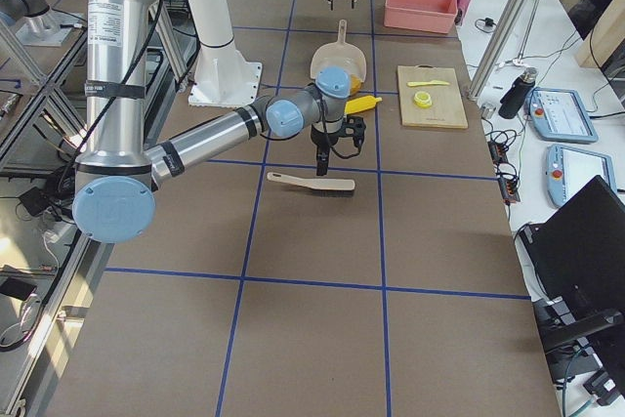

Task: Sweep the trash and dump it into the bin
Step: 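Reach the left gripper to the dustpan handle while the right gripper reaches the brush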

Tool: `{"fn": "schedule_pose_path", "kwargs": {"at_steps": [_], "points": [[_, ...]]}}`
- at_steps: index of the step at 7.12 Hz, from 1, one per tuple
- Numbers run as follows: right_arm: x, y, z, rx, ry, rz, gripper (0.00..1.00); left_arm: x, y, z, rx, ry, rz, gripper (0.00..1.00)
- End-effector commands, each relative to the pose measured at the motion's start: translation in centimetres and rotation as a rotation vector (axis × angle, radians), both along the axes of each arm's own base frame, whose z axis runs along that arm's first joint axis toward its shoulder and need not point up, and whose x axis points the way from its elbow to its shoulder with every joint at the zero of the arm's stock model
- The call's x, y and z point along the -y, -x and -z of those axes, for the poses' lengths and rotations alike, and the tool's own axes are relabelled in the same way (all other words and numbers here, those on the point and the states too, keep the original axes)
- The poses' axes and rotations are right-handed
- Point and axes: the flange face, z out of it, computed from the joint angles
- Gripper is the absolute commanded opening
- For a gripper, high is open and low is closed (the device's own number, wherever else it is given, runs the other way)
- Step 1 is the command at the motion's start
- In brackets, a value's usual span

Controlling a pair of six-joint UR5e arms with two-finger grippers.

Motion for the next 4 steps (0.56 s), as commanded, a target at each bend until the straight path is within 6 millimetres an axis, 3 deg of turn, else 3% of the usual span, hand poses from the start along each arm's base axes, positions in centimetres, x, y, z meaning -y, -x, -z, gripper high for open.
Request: {"fn": "schedule_pose_path", "kwargs": {"at_steps": [1, 3, 4], "points": [[-2.0, 2.5, -1.4, -0.030, -0.022, 0.007, 1.00, 1.3, -3.0, 1.1, 0.014, -0.041, 0.000, 0.96], [-3.0, 4.7, -2.7, -0.050, -0.009, 0.056, 1.00, 1.4, -4.9, 0.2, 0.015, -0.044, -0.017, 0.96], [-3.5, 6.1, -3.4, -0.039, -0.015, 0.068, 1.00, 1.5, -6.1, 0.8, 0.010, -0.035, -0.035, 0.95]]}}
